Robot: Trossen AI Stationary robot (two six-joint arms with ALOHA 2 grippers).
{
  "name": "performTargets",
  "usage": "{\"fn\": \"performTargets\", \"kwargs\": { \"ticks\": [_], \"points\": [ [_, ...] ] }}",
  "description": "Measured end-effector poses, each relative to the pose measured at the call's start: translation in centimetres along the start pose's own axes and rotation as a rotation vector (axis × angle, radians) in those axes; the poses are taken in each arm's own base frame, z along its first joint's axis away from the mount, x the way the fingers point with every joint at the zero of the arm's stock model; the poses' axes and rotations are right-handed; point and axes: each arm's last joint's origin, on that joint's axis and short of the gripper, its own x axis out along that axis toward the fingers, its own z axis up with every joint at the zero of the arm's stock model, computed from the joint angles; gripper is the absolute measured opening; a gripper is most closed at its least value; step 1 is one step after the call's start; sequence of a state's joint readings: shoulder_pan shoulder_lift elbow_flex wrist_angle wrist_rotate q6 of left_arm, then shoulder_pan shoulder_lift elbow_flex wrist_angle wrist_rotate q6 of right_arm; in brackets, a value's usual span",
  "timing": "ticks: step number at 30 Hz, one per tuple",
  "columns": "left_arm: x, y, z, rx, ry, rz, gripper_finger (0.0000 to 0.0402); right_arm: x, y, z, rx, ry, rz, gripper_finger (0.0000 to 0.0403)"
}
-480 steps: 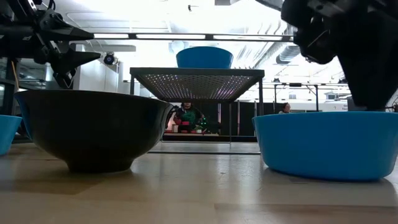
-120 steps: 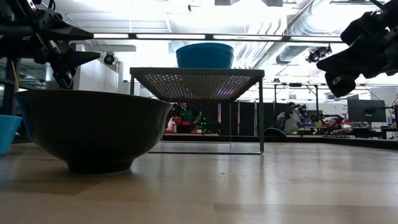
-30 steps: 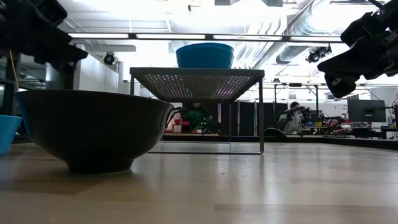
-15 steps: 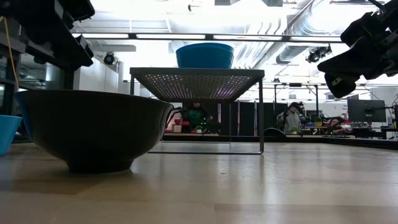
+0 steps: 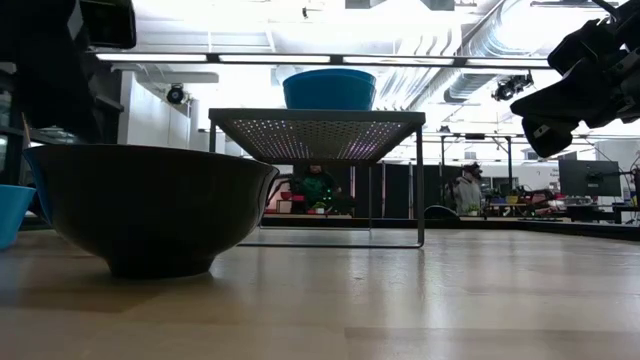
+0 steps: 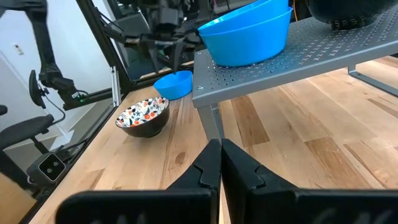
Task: Pick & Place Mini bowls
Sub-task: Stack the white patterned bowl on the white patterned bowls on the shelf
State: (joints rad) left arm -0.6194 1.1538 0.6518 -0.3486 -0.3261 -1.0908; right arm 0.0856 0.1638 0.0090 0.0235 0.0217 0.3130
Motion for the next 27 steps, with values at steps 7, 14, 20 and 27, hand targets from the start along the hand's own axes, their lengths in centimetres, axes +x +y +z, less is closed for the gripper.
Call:
{"fn": "performTargets", "kwargs": {
  "ticks": [7, 14, 20, 27],
  "points": [
    [2.5, -2.9, 0.3, -0.138, 0.011, 0.060, 0.0190, 0.0, 0.0, 0.0, 0.000, 0.000, 0.001, 0.0000],
    [3.9, -4.1, 1.6, -0.205, 0.068, 0.200, 0.0190, 0.0, 0.0, 0.0, 0.000, -0.001, 0.001, 0.0000],
    [5.1, -4.7, 3.5, -0.220, 0.117, 0.213, 0.0190, 0.0, 0.0, 0.0, 0.000, -0.002, 0.001, 0.0000],
    [6.6, -5.0, 4.6, -0.184, 0.220, 0.273, 0.0190, 0.0, 0.0, 0.0, 0.000, -0.003, 0.001, 0.0000]
  ]
}}
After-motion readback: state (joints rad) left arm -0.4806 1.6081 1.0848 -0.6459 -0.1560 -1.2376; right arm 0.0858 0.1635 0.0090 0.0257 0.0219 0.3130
